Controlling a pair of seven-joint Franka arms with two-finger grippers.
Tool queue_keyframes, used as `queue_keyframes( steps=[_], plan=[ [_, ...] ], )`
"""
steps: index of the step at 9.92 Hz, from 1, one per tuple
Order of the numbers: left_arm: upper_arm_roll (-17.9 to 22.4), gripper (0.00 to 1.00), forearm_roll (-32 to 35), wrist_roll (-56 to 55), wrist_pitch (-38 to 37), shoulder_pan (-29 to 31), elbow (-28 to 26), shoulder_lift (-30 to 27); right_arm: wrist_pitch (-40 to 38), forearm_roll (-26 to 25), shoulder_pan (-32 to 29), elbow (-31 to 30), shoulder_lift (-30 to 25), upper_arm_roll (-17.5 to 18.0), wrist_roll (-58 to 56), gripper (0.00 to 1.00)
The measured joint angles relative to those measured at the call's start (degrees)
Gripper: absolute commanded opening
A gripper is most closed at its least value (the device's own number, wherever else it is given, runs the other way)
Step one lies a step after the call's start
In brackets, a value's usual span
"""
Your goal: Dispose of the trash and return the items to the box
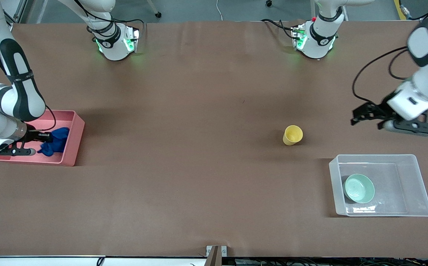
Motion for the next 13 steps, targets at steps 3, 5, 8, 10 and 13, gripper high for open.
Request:
queue_keyframes(
  steps=[3, 5, 8, 10, 13],
  plan=[
    [-4.59, 1.00, 0.03, -0.81, 4.43, -0.05, -5.16, 2.71, -3.38, 0.02, 0.59, 2.54, -2.71, 0.73, 1.02, 1.00],
    [-6.35, 1.00, 0.04, -0.94, 15.51, -0.13, -10.34, 6.30, -13.21, 0.06, 3.71, 7.47, -10.23, 1.12, 6.73, 1.00],
    [-8.87, 0.76, 0.04, -1.04, 26.96, -0.30, -13.56, 14.13, -22.67, 0.11, 13.19, 9.14, -20.03, 1.60, 22.08, 1.00],
    [-9.16, 0.08, 1.07, -1.04, 30.01, -0.62, -13.91, 18.45, -32.68, 0.07, 16.92, 14.66, -23.07, 1.77, 26.79, 1.00],
    [-9.57, 0.00, 2.43, -1.04, 31.69, -0.76, -13.93, 20.64, -46.94, 2.61, 15.69, 26.53, -27.10, 0.61, 23.30, 1.00]
  ],
)
